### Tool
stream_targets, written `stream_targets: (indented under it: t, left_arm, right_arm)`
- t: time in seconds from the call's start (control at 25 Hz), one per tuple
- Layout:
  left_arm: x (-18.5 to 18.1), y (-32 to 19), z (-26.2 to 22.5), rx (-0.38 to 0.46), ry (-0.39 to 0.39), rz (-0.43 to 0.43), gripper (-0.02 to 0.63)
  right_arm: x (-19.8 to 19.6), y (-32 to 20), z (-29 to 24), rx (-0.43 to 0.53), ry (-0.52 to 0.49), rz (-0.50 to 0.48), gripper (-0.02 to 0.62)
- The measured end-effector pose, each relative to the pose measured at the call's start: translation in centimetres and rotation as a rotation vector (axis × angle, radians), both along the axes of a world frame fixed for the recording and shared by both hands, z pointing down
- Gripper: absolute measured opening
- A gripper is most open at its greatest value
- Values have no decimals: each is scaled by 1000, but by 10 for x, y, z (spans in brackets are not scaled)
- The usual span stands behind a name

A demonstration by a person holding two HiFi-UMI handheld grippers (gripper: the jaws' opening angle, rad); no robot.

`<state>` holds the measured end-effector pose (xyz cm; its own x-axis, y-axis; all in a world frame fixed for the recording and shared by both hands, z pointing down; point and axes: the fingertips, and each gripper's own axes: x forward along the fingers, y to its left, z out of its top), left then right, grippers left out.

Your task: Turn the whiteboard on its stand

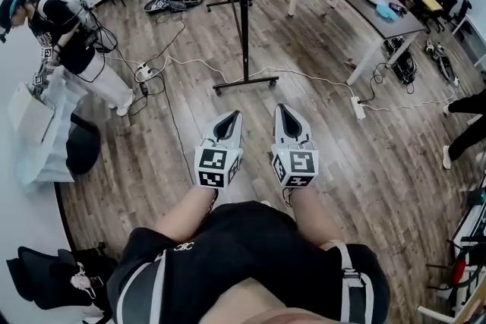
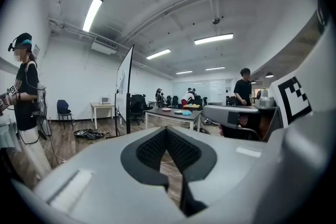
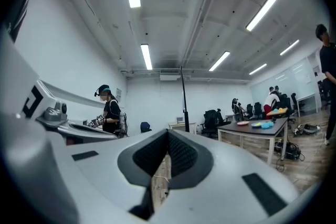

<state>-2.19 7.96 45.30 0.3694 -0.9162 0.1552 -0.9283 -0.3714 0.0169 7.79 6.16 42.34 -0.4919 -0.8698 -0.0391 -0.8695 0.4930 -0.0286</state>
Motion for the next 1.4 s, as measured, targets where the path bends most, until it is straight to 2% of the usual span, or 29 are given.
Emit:
stream_targets:
  t: [0.56, 0.92, 1.4]
  left_arm:
    - [44, -14, 6, -3, 0, -28, 11]
    - [37, -37, 19, -13, 0, -52, 10]
    - [23, -119, 13, 16, 29, -52, 9]
  right_arm:
    - [36, -21, 17, -27, 33, -45, 6]
    - [22, -45, 25, -18, 52, -92, 6]
    - [10, -121, 24, -10, 71, -92, 6]
